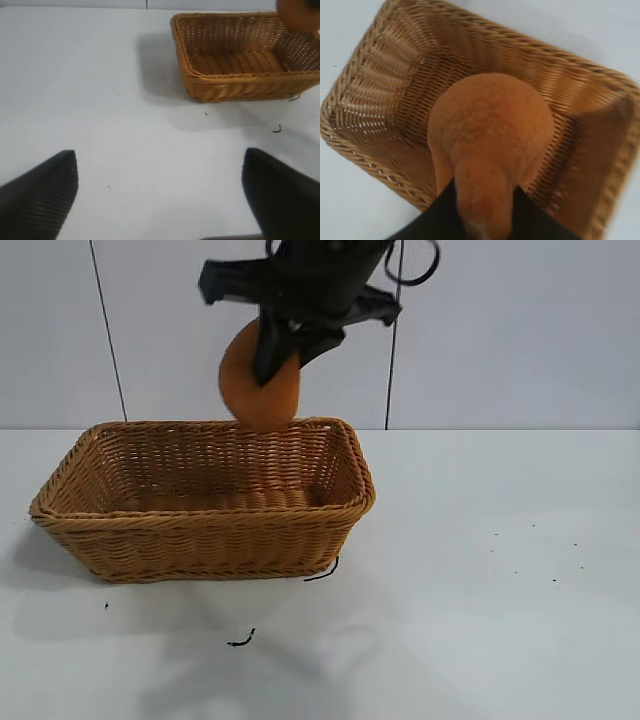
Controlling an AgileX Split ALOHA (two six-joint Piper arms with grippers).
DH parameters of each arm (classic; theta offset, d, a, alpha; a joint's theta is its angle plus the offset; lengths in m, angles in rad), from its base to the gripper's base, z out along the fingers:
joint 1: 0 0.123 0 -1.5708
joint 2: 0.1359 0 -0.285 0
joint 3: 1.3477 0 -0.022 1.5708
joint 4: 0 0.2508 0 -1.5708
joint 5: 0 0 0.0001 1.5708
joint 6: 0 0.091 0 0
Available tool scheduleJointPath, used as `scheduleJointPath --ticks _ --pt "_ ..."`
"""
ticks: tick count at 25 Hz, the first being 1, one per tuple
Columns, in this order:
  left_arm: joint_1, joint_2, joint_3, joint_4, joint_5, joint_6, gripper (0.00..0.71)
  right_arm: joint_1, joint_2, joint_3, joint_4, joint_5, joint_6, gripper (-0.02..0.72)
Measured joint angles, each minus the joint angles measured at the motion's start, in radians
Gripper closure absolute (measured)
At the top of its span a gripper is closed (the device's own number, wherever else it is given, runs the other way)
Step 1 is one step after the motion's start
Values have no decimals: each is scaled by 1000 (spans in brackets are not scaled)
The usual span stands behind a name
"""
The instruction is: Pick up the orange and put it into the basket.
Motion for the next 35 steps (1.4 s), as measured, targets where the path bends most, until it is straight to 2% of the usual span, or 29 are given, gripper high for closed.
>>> scheduleJointPath --ticks 2,3,7,8,10,14,15,19,23,32,35 --pt "0 0 0 0 0 0 71 0 13 0 0 0 0 561" --pt "0 0 0 0 0 0 71 0 15 0 0 0 0 510" --pt "0 0 0 0 0 0 71 0 -2 0 -2 -6 -3 191" --pt "0 0 0 0 0 0 71 0 -9 0 -2 -5 -8 134" --pt "0 0 0 0 0 0 71 0 -29 -1 -4 1 -8 83" --pt "0 0 0 0 0 0 71 0 -59 -69 -46 93 -8 57" --pt "0 0 0 0 0 0 71 0 -62 -96 -69 129 -8 57" --pt "0 0 0 0 0 0 71 -10 -66 -242 -189 265 63 57" --pt "0 0 0 0 -1 0 71 -73 -70 -331 -287 364 114 57" --pt "0 0 0 0 -1 0 71 -360 -73 -341 -305 445 125 60" --pt "0 0 0 0 -1 0 71 -458 -73 -341 -293 480 125 61"
